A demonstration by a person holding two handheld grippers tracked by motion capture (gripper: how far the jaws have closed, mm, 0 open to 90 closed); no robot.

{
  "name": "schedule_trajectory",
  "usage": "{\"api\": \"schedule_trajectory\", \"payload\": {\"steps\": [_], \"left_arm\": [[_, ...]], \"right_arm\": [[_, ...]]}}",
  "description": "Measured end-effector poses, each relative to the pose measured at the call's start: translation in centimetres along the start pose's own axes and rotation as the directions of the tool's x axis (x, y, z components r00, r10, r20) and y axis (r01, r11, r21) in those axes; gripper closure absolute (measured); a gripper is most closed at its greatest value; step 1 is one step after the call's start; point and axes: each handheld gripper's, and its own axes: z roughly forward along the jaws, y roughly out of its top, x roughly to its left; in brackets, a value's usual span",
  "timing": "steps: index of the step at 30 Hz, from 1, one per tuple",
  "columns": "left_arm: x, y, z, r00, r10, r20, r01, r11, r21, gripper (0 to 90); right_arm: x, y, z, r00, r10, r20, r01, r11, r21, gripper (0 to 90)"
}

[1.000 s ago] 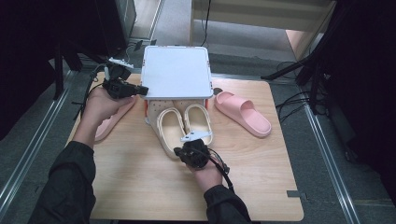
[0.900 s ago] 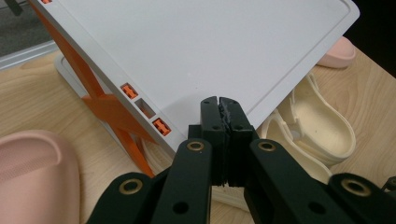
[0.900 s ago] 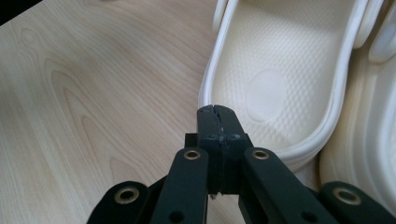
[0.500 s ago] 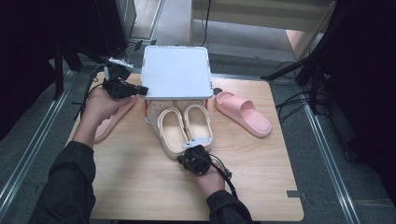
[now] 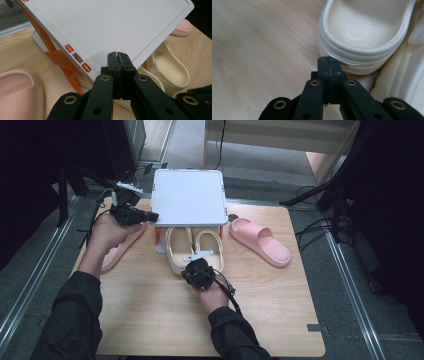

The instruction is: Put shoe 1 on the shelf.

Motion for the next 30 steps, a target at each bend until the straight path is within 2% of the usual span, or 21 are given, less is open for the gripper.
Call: {"api": "schedule_trajectory", "payload": {"steps": [1, 2, 4, 6, 7, 10, 13, 16, 17, 21, 26, 27, 30], "left_arm": [[0.1, 0.0, 0.0, 1.0000, 0.001, -0.008, -0.001, 1.0000, -0.002, 89.4], [0.1, 0.0, -0.1, 1.0000, -0.003, -0.009, 0.003, 1.0000, -0.002, 89.4], [0.2, 0.0, 0.0, 1.0000, -0.008, -0.002, 0.008, 0.9999, -0.006, 89.4], [0.2, 0.0, 0.0, 1.0000, -0.008, 0.005, 0.008, 1.0000, -0.003, 89.5], [0.2, 0.0, 0.0, 1.0000, -0.006, 0.000, 0.006, 1.0000, -0.002, 89.5], [0.1, 0.0, 0.0, 1.0000, -0.005, -0.002, 0.005, 1.0000, -0.002, 89.5], [0.2, 0.0, 0.0, 1.0000, -0.004, 0.000, 0.004, 1.0000, -0.003, 89.5], [0.2, 0.0, 0.0, 1.0000, -0.004, -0.001, 0.004, 1.0000, -0.003, 89.5], [0.2, 0.0, 0.0, 1.0000, -0.003, -0.002, 0.003, 1.0000, -0.004, 89.5], [0.2, -0.1, 0.0, 1.0000, -0.005, 0.002, 0.005, 1.0000, -0.005, 89.5], [0.3, -0.1, 0.0, 1.0000, -0.005, 0.004, 0.005, 1.0000, -0.007, 89.4], [0.3, -0.1, -0.1, 1.0000, -0.004, 0.003, 0.004, 1.0000, -0.006, 89.4], [0.3, -0.1, -0.1, 1.0000, -0.007, 0.001, 0.007, 1.0000, -0.007, 89.4]], "right_arm": [[-0.6, 0.9, 0.7, 0.9993, 0.027, -0.027, -0.026, 1.000, 0.016, 90.0], [-0.7, 1.1, 0.8, 0.9983, 0.043, -0.039, -0.042, 0.999, 0.014, 90.0], [-0.4, 1.7, 1.1, 0.9996, 0.026, -0.011, -0.026, 0.999, 0.019, 90.0], [-0.3, 1.9, 1.3, 0.9998, 0.019, -0.002, -0.019, 1.000, 0.016, 90.0], [-0.3, 2.2, 2.0, 0.9996, 0.027, 0.009, -0.027, 1.000, 0.003, 90.0], [-0.5, 2.5, 2.4, 0.9984, 0.056, 0.000, -0.056, 0.998, -0.003, 90.0], [-0.5, 3.7, 3.3, 0.9972, 0.071, 0.024, -0.071, 0.997, -0.007, 90.0], [-0.6, 4.1, 3.6, 0.9965, 0.083, 0.014, -0.082, 0.996, -0.018, 90.0], [-0.8, 4.5, 3.8, 0.9949, 0.100, 0.007, -0.100, 0.994, -0.038, 90.0], [-1.1, 5.2, 4.3, 0.9955, 0.090, 0.029, -0.089, 0.995, -0.038, 90.0], [-1.1, 5.3, 4.1, 0.9935, 0.113, 0.010, -0.113, 0.993, -0.040, 90.0], [-1.0, 5.2, 3.5, 0.9939, 0.110, -0.009, -0.110, 0.993, -0.052, 90.0], [-0.7, 4.8, 2.6, 0.9945, 0.102, -0.023, -0.104, 0.992, -0.066, 90.0]]}}
